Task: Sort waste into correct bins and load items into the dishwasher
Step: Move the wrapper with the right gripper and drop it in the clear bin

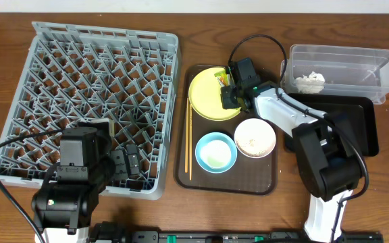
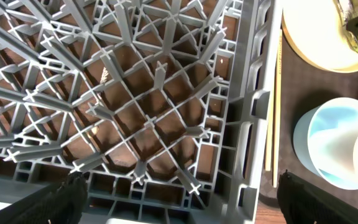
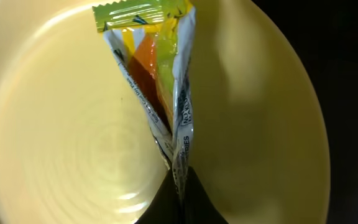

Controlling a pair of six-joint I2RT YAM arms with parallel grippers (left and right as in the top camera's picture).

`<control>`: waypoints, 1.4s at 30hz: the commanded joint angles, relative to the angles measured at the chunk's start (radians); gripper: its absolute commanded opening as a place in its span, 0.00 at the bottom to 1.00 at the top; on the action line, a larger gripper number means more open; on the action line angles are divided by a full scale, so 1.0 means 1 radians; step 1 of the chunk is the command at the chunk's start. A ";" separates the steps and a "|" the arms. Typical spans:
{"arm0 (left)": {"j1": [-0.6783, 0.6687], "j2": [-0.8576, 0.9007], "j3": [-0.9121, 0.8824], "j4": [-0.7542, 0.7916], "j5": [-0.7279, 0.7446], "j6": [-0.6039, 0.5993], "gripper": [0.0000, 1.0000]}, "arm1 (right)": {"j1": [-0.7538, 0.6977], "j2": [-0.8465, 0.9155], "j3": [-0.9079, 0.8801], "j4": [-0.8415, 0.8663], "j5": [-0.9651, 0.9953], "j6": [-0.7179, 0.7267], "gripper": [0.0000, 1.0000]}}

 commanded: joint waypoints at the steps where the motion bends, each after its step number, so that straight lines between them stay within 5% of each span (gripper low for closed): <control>1: -0.004 -0.002 0.021 -0.003 0.006 -0.002 0.98 | -0.003 -0.084 0.001 -0.009 0.005 0.014 0.01; 6: -0.004 -0.002 0.021 -0.003 0.006 -0.003 0.98 | -0.057 -0.241 0.001 -0.009 0.098 0.086 0.01; 11: -0.004 -0.002 0.021 -0.003 0.006 -0.002 0.98 | -0.195 -0.376 0.001 -0.035 0.248 0.314 0.01; 15: -0.004 -0.002 0.021 -0.003 0.012 -0.002 0.98 | -0.307 -0.388 0.001 -0.073 0.288 0.500 0.01; 22: -0.004 -0.002 0.021 -0.002 0.014 -0.002 0.98 | -0.426 -0.331 0.001 -0.098 0.285 0.586 0.02; 25: -0.004 -0.002 0.021 -0.002 0.014 -0.002 0.98 | -0.457 -0.299 0.001 -0.079 0.267 0.585 0.25; 27: -0.004 -0.002 0.021 -0.002 0.014 -0.002 0.98 | -0.470 -0.295 0.001 -0.059 0.221 0.547 0.47; 30: -0.004 -0.002 0.021 -0.002 0.014 -0.002 0.98 | -0.478 -0.303 0.001 -0.013 0.171 0.410 0.66; 36: -0.004 -0.002 0.021 -0.002 0.014 -0.002 0.98 | -0.475 -0.386 0.001 -0.047 0.069 0.185 0.65; 42: -0.004 -0.002 0.021 -0.002 0.014 -0.002 0.98 | -0.447 -0.521 0.001 -0.344 -0.219 -0.040 0.68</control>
